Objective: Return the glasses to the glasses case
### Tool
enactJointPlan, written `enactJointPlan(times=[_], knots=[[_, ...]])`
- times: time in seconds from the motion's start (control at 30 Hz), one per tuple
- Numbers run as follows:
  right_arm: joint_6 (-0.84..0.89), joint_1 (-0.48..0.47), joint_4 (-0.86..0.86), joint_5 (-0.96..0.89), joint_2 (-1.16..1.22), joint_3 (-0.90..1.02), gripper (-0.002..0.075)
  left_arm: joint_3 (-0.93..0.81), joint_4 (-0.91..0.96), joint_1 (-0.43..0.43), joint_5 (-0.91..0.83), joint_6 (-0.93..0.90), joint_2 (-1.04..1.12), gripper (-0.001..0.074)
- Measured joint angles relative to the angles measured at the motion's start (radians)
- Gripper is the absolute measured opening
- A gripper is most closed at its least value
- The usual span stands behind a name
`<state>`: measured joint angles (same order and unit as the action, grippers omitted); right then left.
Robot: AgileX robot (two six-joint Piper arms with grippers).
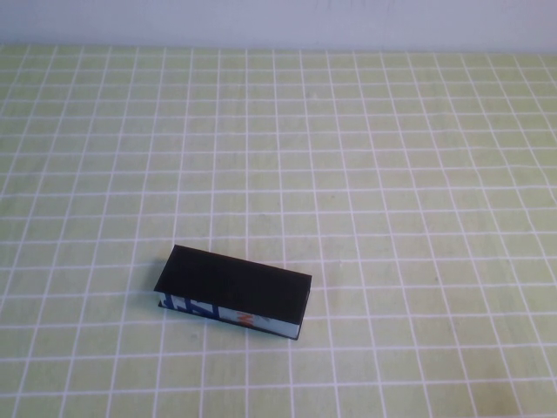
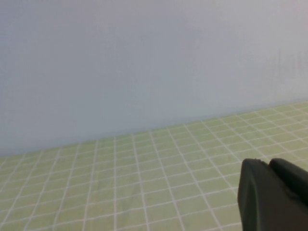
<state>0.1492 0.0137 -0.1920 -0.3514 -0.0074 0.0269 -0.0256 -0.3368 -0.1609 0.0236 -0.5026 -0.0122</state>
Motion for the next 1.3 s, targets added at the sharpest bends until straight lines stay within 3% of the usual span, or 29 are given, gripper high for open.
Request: enactJointPlan(times=[0.1,0.23,0.53,1.3], knots=[[0.0,0.0,0.0,0.0,0.0,0.0,-0.0011,0.0,0.228,0.068,-0.024,0.249,0.0,-0.0002],[0.0,0.0,0.0,0.0,0.0,0.0,-0.0011,0.0,0.29,0.104,-0.131,0.35,0.0,-0.0002],[0.0,0.0,0.0,0.0,0.0,0.0,-0.0011,-0.002,0.306,0.11,-0.392,0.376,0.0,-0.0002],[0.0,0.0,0.0,0.0,0.0,0.0,-0.0011,-0.001,0.308,0.11,-0.413,0.376,0.0,-0.0002]])
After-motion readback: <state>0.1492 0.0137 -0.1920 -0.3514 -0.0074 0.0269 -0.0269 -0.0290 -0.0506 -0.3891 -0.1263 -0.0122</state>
